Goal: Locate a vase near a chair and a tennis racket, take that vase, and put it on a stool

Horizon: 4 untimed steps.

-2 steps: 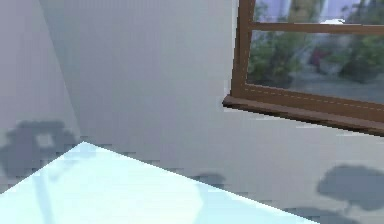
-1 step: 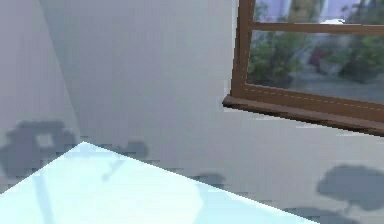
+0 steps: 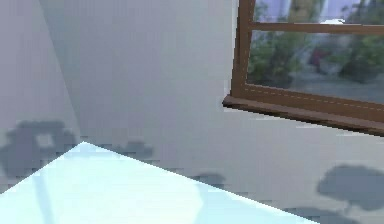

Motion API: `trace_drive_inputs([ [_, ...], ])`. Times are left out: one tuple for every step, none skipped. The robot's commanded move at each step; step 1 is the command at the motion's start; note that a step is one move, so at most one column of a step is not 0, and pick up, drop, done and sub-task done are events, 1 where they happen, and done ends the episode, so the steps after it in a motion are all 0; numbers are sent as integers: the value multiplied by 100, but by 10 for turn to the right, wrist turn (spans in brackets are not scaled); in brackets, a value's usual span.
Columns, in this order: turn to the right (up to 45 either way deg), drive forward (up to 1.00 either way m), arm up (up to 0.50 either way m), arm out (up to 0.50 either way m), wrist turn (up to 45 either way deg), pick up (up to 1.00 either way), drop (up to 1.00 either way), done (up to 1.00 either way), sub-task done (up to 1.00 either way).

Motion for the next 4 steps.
trace_drive_inputs([
  [0, 0, 0, 0, 450, 0, 0, 0, 0],
  [0, 0, 0, 0, 450, 0, 0, 0, 0],
  [0, 0, 0, 0, 150, 0, 0, 0, 0],
  [0, 0, -20, 0, 0, 0, 0, 0, 0],
])
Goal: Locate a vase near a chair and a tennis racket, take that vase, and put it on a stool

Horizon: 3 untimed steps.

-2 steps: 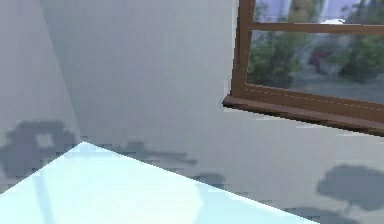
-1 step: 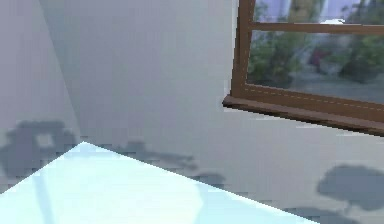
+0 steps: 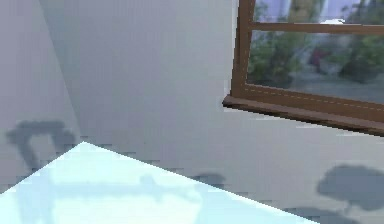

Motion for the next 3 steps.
trace_drive_inputs([
  [0, 0, 0, 0, 0, 100, 0, 0, 0],
  [0, 0, 10, 0, 0, 0, 0, 0, 0],
  [0, 0, 10, 0, 0, 0, 0, 0, 0],
])
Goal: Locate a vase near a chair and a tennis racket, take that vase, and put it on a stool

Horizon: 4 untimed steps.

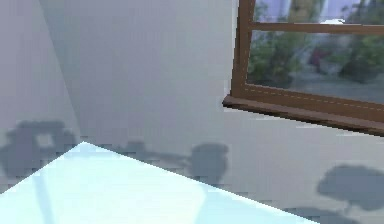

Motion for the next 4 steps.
trace_drive_inputs([
  [0, 0, 0, 0, -450, 0, 0, 0, 0],
  [0, 0, 0, 0, -450, 0, 0, 0, 0],
  [0, 0, 0, 0, -90, 0, 0, 0, 0],
  [0, 0, 0, -24, 0, 0, 0, 0, 0],
])
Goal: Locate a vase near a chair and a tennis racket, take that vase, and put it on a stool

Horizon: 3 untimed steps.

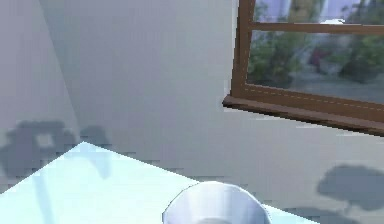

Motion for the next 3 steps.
trace_drive_inputs([
  [-450, 0, 0, 0, 0, 0, 0, 0, 0],
  [-180, 0, 0, 0, 0, 0, 0, 0, 0],
  [0, 20, 0, 0, 0, 0, 0, 0, 0],
])
